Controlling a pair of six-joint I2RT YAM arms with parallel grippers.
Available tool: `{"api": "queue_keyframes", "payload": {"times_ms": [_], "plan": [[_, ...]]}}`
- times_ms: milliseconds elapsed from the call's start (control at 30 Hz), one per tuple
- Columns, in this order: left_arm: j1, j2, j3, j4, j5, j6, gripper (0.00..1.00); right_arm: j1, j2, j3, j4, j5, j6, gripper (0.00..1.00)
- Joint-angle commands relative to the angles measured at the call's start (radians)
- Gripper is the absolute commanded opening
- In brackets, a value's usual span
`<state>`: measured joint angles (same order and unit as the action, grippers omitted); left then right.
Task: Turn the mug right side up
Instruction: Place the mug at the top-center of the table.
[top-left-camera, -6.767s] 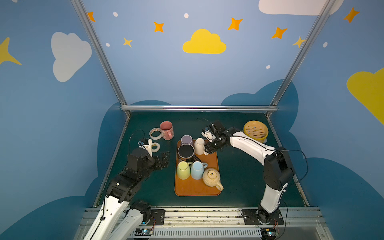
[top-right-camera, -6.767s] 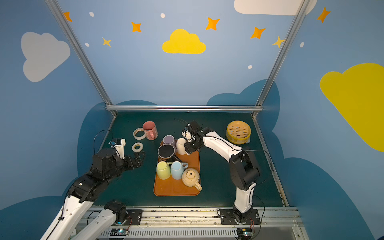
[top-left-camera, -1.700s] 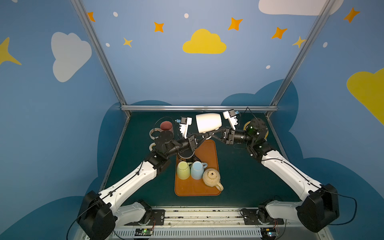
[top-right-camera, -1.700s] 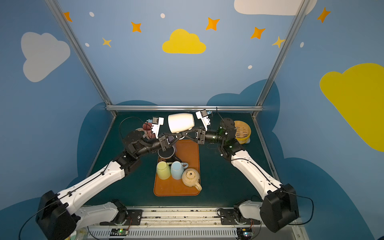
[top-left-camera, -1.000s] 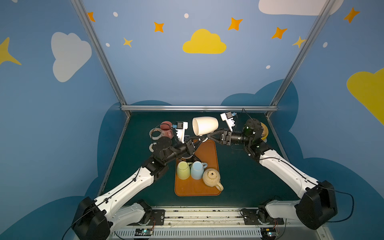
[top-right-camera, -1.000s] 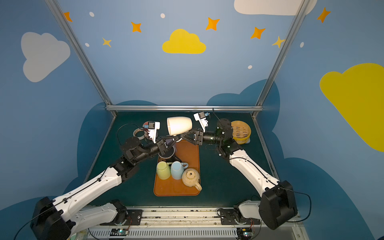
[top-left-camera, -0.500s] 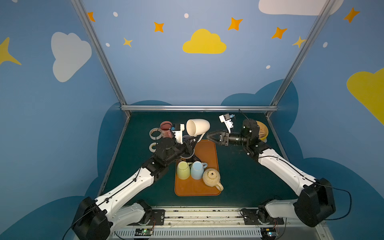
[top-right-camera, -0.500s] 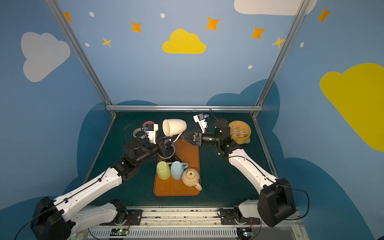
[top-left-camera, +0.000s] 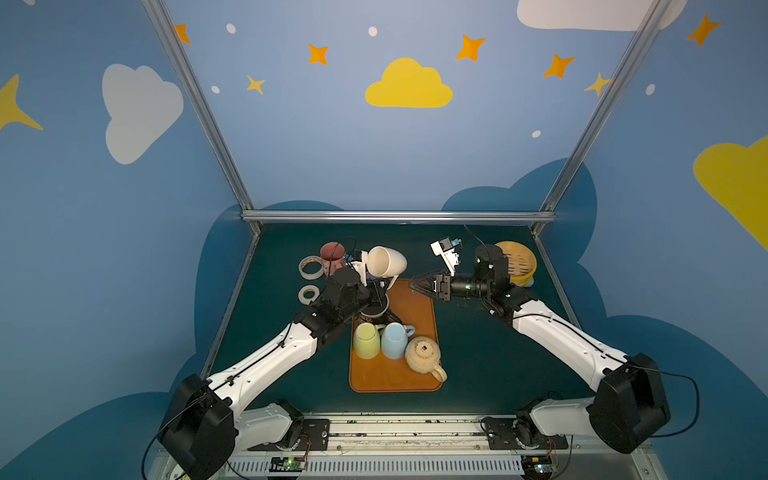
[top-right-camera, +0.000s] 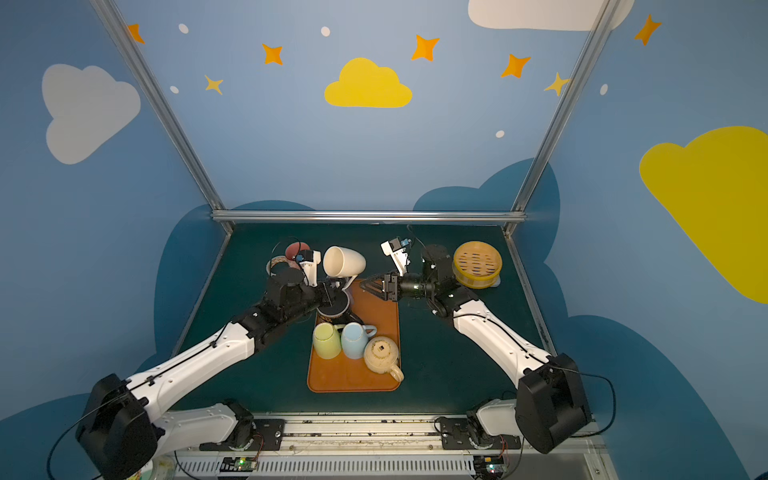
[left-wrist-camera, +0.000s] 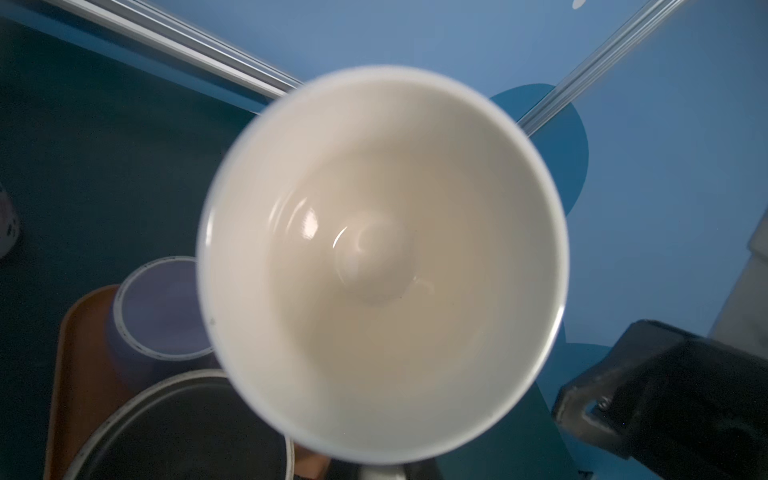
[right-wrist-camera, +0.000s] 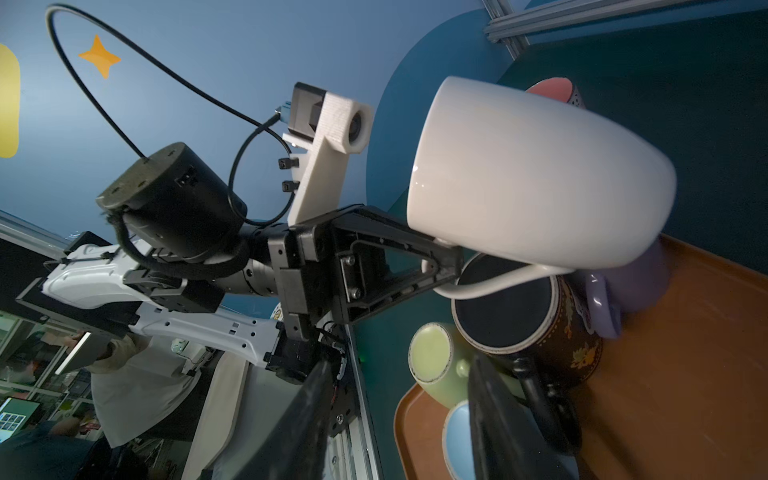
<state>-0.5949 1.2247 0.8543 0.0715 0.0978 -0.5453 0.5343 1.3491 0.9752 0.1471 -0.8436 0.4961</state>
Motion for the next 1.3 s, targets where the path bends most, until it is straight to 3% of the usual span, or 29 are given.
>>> {"api": "queue_keyframes", "payload": {"times_ms": [0,267,567,933,1267], "plan": [[0.024,0.029,0.148,-0.077,-0.078,0.063,0.04,0.003,-0.036,-0.013,-0.026,0.032,-0.027,0.47],[0.083,0.181,0.385,-0.348,-0.173,0.158,0.04,0.005,-0.088,-0.022,-0.122,0.142,-0.053,0.44],[0.117,0.379,0.637,-0.508,-0.249,0.246,0.04,0.013,-0.111,-0.043,-0.15,0.188,-0.05,0.43],[0.165,0.617,0.863,-0.626,-0.282,0.283,0.04,0.021,-0.114,-0.052,-0.2,0.212,-0.081,0.44],[0.205,0.757,0.95,-0.657,-0.283,0.257,0.04,0.02,-0.11,-0.046,-0.218,0.238,-0.089,0.43]]}}
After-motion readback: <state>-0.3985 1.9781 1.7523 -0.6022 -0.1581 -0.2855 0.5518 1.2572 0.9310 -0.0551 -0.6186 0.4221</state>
